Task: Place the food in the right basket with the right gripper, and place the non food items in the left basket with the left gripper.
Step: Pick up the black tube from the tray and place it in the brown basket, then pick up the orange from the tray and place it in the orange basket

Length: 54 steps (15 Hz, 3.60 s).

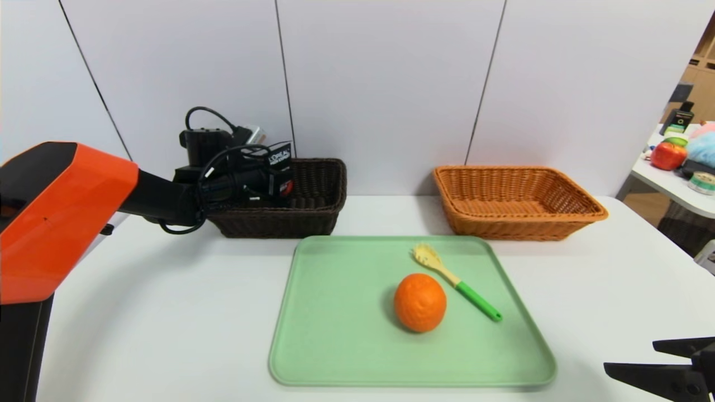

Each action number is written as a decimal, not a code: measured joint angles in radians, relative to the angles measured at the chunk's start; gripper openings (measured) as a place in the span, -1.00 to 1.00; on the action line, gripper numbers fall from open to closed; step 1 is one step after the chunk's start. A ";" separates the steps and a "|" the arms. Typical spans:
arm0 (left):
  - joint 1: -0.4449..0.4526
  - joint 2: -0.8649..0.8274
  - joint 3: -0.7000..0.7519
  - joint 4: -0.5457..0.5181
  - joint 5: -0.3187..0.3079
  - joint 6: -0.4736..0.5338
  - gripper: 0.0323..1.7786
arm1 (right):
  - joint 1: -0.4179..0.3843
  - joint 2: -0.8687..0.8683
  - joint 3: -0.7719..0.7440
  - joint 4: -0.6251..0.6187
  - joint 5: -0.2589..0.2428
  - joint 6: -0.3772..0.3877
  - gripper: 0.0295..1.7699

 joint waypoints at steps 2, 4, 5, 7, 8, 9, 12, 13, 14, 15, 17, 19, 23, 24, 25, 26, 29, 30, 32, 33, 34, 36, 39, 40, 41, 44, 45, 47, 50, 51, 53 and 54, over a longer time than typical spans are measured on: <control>0.000 0.000 0.001 -0.001 0.000 0.000 -0.28 | 0.000 0.000 0.000 0.000 0.000 0.000 0.92; 0.000 0.000 0.003 -0.003 0.001 0.000 0.01 | 0.000 0.000 0.000 0.000 0.000 0.000 0.92; 0.000 -0.001 0.003 -0.003 0.002 0.000 0.11 | 0.000 0.000 0.000 0.000 0.001 0.000 0.92; 0.000 -0.009 0.005 -0.003 0.003 0.000 0.29 | 0.000 0.000 0.000 -0.001 0.002 0.000 0.92; 0.000 -0.019 0.010 -0.004 0.004 -0.002 0.36 | -0.001 0.000 0.000 0.000 0.002 0.000 0.92; 0.000 -0.035 0.018 -0.003 0.005 -0.004 0.43 | -0.005 0.000 0.000 0.000 0.002 0.000 0.92; 0.006 -0.121 0.066 0.002 0.007 -0.004 0.58 | -0.012 0.000 0.005 0.000 -0.002 0.000 0.92; 0.007 -0.159 0.090 0.004 0.007 -0.004 0.62 | -0.013 0.000 0.008 0.000 -0.003 0.000 0.92; 0.007 -0.203 0.120 0.006 0.007 -0.004 0.66 | -0.013 0.000 0.008 -0.001 -0.002 0.000 0.92; 0.007 -0.250 0.153 0.011 0.010 -0.004 0.69 | -0.013 0.000 0.008 0.000 -0.002 0.000 0.92; 0.007 -0.349 0.234 0.032 0.029 -0.003 0.74 | -0.013 -0.002 0.006 -0.006 -0.002 -0.004 0.92; 0.002 -0.451 0.344 0.045 0.039 -0.004 0.78 | -0.013 -0.003 0.006 -0.048 -0.001 -0.003 0.92; -0.056 -0.636 0.581 0.076 0.042 -0.007 0.84 | -0.010 0.004 0.013 -0.081 0.008 -0.006 0.92; -0.090 -0.670 0.630 0.084 0.043 -0.008 0.84 | -0.009 0.008 0.013 -0.085 0.008 -0.007 0.92; -0.130 -0.702 0.673 0.087 0.044 -0.010 0.85 | -0.007 0.011 0.013 -0.095 0.007 -0.006 0.92; -0.167 -0.729 0.713 0.089 0.046 -0.015 0.86 | -0.007 0.013 0.015 -0.102 0.007 -0.006 0.92; -0.274 -0.779 0.791 0.091 0.049 -0.021 0.88 | -0.007 0.016 0.022 -0.104 0.007 -0.004 0.92; -0.310 -0.785 0.802 0.092 0.050 -0.021 0.88 | -0.007 0.017 0.025 -0.106 0.007 -0.004 0.92; -0.374 -0.789 0.815 0.092 0.057 -0.024 0.88 | -0.008 0.016 0.029 -0.105 0.003 -0.002 0.92; -0.399 -0.789 0.821 0.092 0.067 -0.031 0.88 | -0.010 0.014 0.031 -0.105 0.002 -0.002 0.92; -0.417 -0.789 0.827 0.091 0.072 -0.037 0.89 | -0.011 0.013 0.034 -0.105 0.003 -0.002 0.92; -0.436 -0.789 0.842 0.091 0.073 -0.038 0.90 | -0.011 0.012 0.035 -0.106 0.003 -0.002 0.92; -0.445 -0.789 0.869 0.090 0.070 -0.033 0.90 | 0.000 0.013 0.041 -0.156 0.006 -0.012 0.92; -0.446 -0.788 0.873 0.090 0.068 -0.031 0.90 | 0.014 0.014 0.044 -0.187 0.007 -0.015 0.92; -0.447 -0.787 0.876 0.091 0.066 -0.031 0.90 | 0.039 0.020 0.046 -0.224 0.003 -0.016 0.92; -0.451 -0.770 0.879 0.093 0.066 -0.026 0.90 | 0.128 0.080 0.038 -0.323 -0.007 -0.018 0.92; -0.453 -0.760 0.879 0.093 0.066 -0.026 0.90 | 0.156 0.108 0.034 -0.352 -0.007 -0.019 0.92; -0.462 -0.744 0.877 0.098 0.067 -0.027 0.90 | 0.206 0.169 0.014 -0.410 -0.005 -0.019 0.92; -0.466 -0.728 0.874 0.098 0.068 -0.028 0.90 | 0.280 0.260 -0.072 -0.419 -0.004 -0.014 0.92; -0.466 -0.724 0.874 0.098 0.069 -0.028 0.90 | 0.300 0.291 -0.109 -0.410 -0.005 -0.012 0.92; -0.466 -0.721 0.873 0.098 0.073 -0.029 0.90 | 0.344 0.358 -0.180 -0.391 -0.009 -0.009 0.92; -0.465 -0.721 0.873 0.098 0.075 -0.030 0.90 | 0.364 0.390 -0.209 -0.387 -0.018 -0.007 0.92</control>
